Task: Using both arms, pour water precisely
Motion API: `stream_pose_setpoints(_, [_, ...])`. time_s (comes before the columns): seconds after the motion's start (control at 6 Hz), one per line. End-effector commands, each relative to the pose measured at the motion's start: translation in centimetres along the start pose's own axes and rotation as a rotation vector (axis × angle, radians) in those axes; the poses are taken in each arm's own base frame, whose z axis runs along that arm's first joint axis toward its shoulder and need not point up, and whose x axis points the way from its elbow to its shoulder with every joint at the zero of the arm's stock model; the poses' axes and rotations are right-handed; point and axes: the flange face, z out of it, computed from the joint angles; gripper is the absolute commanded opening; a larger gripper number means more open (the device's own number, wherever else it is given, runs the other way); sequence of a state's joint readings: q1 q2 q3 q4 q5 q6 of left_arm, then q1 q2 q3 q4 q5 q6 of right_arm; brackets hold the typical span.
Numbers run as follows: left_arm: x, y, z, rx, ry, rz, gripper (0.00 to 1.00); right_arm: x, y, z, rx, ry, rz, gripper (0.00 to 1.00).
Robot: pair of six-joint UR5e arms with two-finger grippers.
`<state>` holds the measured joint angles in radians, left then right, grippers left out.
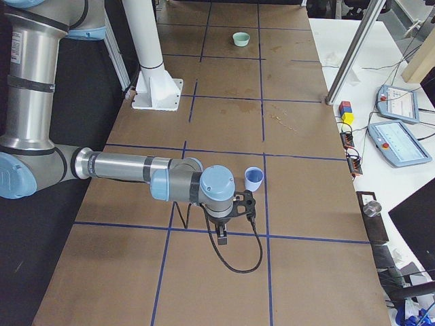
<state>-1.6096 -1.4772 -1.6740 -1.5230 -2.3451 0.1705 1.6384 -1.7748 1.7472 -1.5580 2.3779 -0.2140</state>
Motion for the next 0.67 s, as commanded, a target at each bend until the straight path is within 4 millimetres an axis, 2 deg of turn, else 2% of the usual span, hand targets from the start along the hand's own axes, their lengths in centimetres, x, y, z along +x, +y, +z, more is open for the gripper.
stream_pose_setpoints(0.0, [-1.54, 1.85, 1.76, -0.036, 0.002, -0.041, 1.00, -0.05, -0.04, -0.02, 0.003, -0.002, -0.004, 1.00])
stream_pose_setpoints(0.5, [-1.31, 2.54, 1.77, -0.035, -0.005, -0.027, 1.00, -0.06, -0.03, 0.08, 0.001, -0.006, -0.004, 1.00])
